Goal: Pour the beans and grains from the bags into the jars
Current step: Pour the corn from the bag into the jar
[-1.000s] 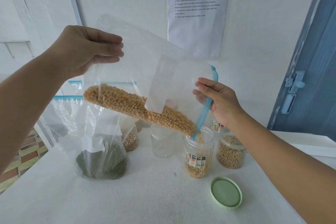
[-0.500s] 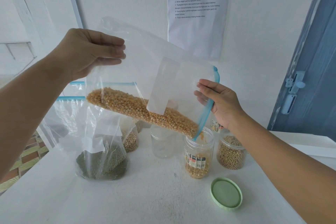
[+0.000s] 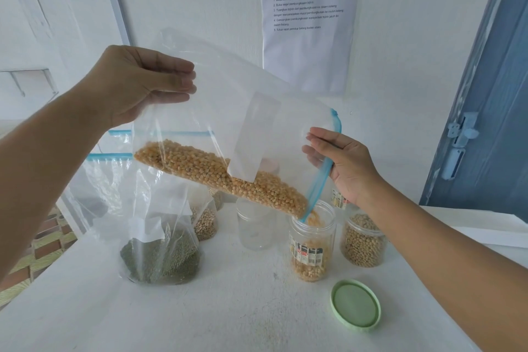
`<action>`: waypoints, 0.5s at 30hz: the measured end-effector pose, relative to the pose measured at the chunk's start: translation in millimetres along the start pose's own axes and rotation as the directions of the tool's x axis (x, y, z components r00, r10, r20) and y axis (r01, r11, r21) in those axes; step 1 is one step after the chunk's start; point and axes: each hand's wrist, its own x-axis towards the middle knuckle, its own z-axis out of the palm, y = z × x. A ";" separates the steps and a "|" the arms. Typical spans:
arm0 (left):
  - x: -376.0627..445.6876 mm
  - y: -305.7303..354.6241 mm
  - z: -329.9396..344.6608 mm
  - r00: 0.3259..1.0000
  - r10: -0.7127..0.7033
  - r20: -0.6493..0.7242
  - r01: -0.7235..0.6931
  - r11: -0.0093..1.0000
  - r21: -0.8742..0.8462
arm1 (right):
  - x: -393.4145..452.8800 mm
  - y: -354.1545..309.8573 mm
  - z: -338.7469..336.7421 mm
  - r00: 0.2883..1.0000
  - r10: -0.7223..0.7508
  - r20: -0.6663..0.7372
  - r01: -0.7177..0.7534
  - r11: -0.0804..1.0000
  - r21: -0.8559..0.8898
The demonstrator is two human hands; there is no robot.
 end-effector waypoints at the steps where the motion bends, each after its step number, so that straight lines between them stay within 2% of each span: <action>1: 0.1 0.7 0.2 1.000 -0.002 -0.002 0.002 1.000 -0.004 | 0.1 0.3 0.0 1.000 -0.002 -0.003 0.002 1.000 0.000; 15: 2.5 2.2 -1.9 1.000 -0.002 -0.001 0.002 1.000 -0.005 | 1.7 -1.1 2.9 1.000 -0.003 -0.011 0.003 1.000 0.016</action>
